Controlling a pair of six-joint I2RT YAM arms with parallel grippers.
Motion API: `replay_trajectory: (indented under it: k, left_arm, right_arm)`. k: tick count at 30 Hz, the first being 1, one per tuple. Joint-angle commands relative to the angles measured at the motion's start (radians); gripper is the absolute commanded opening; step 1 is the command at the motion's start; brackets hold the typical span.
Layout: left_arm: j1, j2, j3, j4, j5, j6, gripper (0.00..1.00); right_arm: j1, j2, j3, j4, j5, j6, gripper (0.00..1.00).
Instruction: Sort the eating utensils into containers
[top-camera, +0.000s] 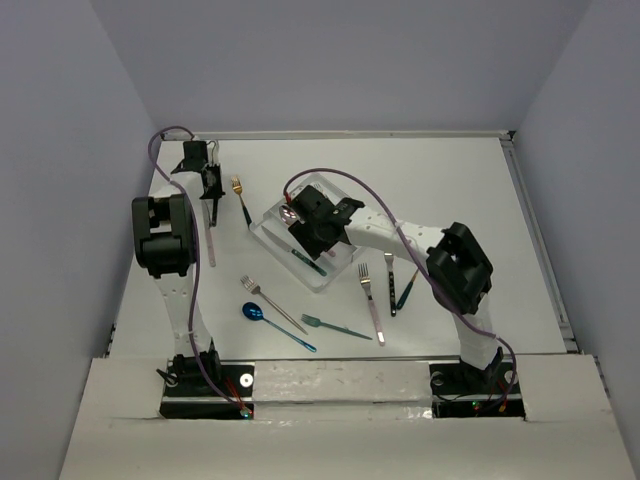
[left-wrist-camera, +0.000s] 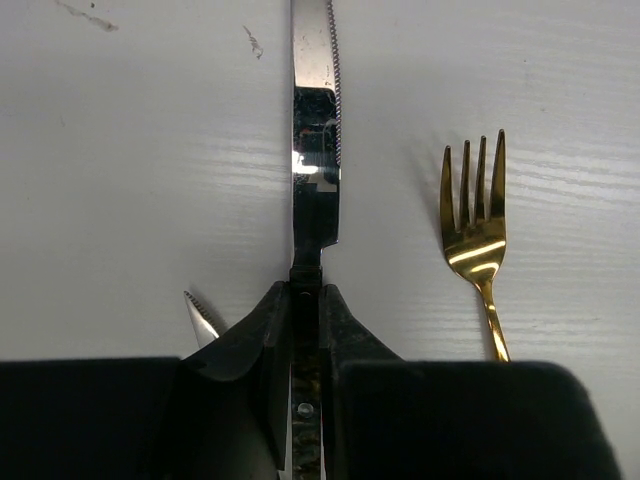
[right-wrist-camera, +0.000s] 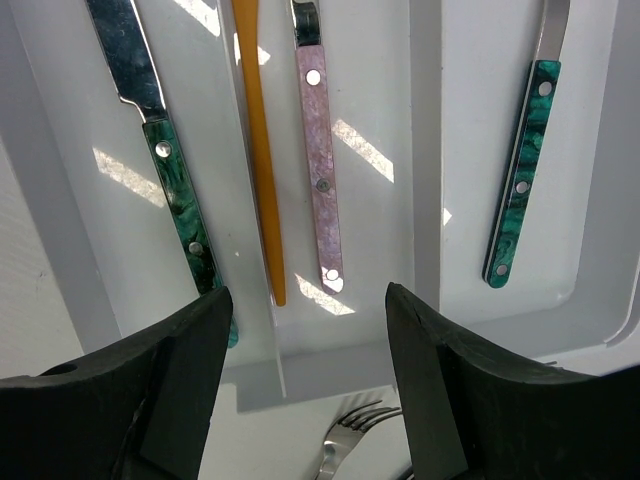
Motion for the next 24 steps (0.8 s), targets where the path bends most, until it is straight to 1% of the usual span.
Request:
replay_trajectory:
  k: [1, 5, 6, 7, 9, 11, 14, 15, 16, 17, 18, 20, 21, 22, 23, 24]
  left_arm:
    - [0.006, 0.026, 0.013, -0.057, 0.032, -0.024, 0.0]
    - [0.006, -0.004, 0.001, -0.035, 0.075, -0.055, 0.0]
    - [0.007, -0.044, -0.019, -0.006, 0.109, -0.062, 0.0]
    - [0.007, -0.044, -0.03, 0.009, 0.123, -0.093, 0.0]
    - [0.009, -0.142, -0.06, 0.051, 0.172, -0.127, 0.0]
    - [0.012, -0.195, -0.082, 0.069, 0.196, -0.142, 0.0]
    - [0.015, -0.303, -0.108, 0.109, 0.238, -0.173, 0.0]
    - [0.019, -0.331, -0.135, 0.132, 0.261, -0.182, 0.0]
    - [0.021, -0.389, -0.151, 0.144, 0.276, -0.199, 0.0]
    - [0.021, -0.414, -0.168, 0.169, 0.294, -0.203, 0.0]
    - [0.021, -0.441, -0.197, 0.181, 0.314, -0.211, 0.0]
    - [0.019, -0.517, -0.241, 0.212, 0.383, -0.237, 0.0]
    - [0.021, -0.543, -0.26, 0.226, 0.415, -0.246, 0.0]
    - [0.022, -0.59, -0.276, 0.255, 0.477, -0.257, 0.0]
    - [0.022, -0.615, -0.295, 0.275, 0.509, -0.269, 0.0]
    - [0.021, -0.639, -0.328, 0.295, 0.544, -0.295, 0.0]
  right_arm:
    - [-0.006, -0.057, 0.011, 0.033, 0.008, -0.012, 0.68]
    - [-0.006, -0.065, 0.011, 0.036, -0.014, -0.015, 0.68]
    - [-0.006, -0.074, 0.009, 0.045, -0.036, -0.015, 0.68]
    - [-0.006, -0.08, 0.008, 0.053, -0.056, -0.016, 0.68]
    - [-0.018, -0.106, -0.003, 0.092, -0.141, -0.021, 0.68]
    - [-0.044, -0.127, -0.01, 0.152, -0.211, -0.03, 0.69]
    - [-0.075, -0.169, -0.027, 0.233, -0.368, -0.041, 0.73]
    - [-0.085, -0.175, -0.023, 0.288, -0.467, -0.041, 0.75]
    - [-0.098, -0.177, -0.015, 0.313, -0.525, -0.041, 0.79]
    - [-0.112, -0.173, -0.005, 0.336, -0.594, -0.038, 0.8]
    - [-0.142, -0.155, 0.012, 0.38, -0.71, -0.032, 0.81]
    - [-0.165, -0.128, 0.08, 0.424, -0.799, -0.013, 0.83]
    - [-0.176, -0.097, 0.104, 0.439, -0.877, -0.012, 0.83]
    - [-0.194, -0.082, 0.15, 0.456, -0.914, -0.01, 0.84]
    - [-0.195, -0.066, 0.17, 0.476, -0.954, -0.004, 0.84]
    - [-0.208, -0.042, 0.187, 0.523, -1.019, 0.003, 0.84]
